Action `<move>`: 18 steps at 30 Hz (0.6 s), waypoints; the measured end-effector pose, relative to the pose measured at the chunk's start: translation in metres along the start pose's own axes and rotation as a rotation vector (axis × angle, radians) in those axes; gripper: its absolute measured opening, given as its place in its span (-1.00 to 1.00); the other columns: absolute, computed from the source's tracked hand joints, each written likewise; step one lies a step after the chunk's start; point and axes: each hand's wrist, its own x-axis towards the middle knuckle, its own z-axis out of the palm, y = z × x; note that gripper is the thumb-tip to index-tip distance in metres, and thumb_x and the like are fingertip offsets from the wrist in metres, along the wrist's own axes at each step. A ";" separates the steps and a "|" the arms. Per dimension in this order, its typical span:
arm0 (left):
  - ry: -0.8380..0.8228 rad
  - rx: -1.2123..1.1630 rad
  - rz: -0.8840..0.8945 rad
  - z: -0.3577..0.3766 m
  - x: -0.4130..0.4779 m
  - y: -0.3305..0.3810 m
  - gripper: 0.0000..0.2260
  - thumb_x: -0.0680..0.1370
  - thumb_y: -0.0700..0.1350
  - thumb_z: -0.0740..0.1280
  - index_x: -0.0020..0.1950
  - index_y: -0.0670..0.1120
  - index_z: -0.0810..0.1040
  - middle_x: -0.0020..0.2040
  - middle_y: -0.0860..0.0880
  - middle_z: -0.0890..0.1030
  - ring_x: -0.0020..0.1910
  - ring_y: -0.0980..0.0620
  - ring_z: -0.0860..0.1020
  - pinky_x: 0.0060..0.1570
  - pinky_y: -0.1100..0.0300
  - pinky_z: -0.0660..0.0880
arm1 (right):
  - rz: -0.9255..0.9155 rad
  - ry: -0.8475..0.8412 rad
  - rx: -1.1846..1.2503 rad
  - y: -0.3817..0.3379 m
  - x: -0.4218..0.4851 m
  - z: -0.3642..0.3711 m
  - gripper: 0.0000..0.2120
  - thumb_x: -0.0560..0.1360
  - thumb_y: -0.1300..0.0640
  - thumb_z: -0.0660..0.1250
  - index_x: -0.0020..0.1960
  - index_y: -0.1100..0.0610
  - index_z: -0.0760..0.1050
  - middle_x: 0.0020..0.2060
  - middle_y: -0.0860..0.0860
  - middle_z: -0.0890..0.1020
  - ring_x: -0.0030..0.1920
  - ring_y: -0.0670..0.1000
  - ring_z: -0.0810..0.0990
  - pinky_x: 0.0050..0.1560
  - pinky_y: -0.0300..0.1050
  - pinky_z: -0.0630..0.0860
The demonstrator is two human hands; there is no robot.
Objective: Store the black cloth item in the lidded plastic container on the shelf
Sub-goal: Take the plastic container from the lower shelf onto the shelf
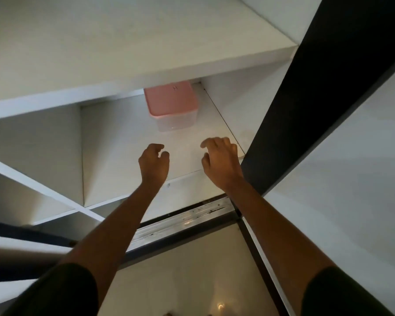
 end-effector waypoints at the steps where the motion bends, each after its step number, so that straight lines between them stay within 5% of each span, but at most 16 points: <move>1: 0.006 -0.047 -0.064 0.005 0.011 -0.003 -0.70 0.53 -0.24 0.24 0.25 -0.22 0.53 0.21 -0.16 0.59 0.20 -0.10 0.53 0.19 0.22 0.40 | 0.025 0.002 0.032 0.003 0.010 0.007 -0.75 0.52 0.17 0.25 0.18 0.14 0.52 0.12 0.06 0.61 0.14 0.06 0.52 0.12 -0.08 0.42; 7: 0.062 -0.140 -0.189 0.018 0.075 -0.013 -0.70 0.53 -0.23 0.24 0.25 -0.22 0.52 0.23 -0.11 0.56 0.21 -0.08 0.51 0.10 0.24 0.42 | 0.253 -0.038 0.283 0.011 0.070 0.047 -0.76 0.51 0.24 0.23 0.16 0.20 0.52 0.08 0.11 0.62 0.15 0.11 0.50 0.09 0.01 0.53; 11: 0.088 -0.197 -0.209 0.021 0.117 -0.007 -0.85 0.52 -0.21 0.22 -0.01 -0.16 0.57 -0.06 -0.08 0.58 0.00 -0.10 0.52 -0.04 0.17 0.44 | 0.384 0.006 0.430 0.015 0.111 0.059 -0.79 0.47 0.30 0.23 0.05 0.25 0.58 0.00 0.13 0.67 0.05 0.13 0.61 0.02 -0.10 0.55; 16: 0.107 -0.296 -0.297 0.029 0.157 0.003 -0.66 0.52 -0.22 0.13 0.24 -0.26 0.51 0.20 -0.22 0.58 0.23 -0.20 0.53 0.22 0.00 0.47 | 0.586 0.021 0.519 0.019 0.160 0.067 -0.80 0.47 0.13 0.15 -0.22 0.21 0.45 -0.34 0.09 0.53 -0.15 0.19 0.54 -0.23 -0.20 0.29; 18: 0.165 -0.370 -0.300 0.032 0.165 0.008 -0.68 0.53 -0.27 0.08 0.15 -0.24 0.57 0.07 -0.18 0.62 0.14 -0.17 0.58 0.18 0.04 0.53 | 0.683 0.101 0.549 0.024 0.173 0.069 -0.72 0.52 0.11 0.16 -0.03 0.31 0.53 -0.13 0.20 0.63 -0.01 0.19 0.60 -0.20 -0.23 0.27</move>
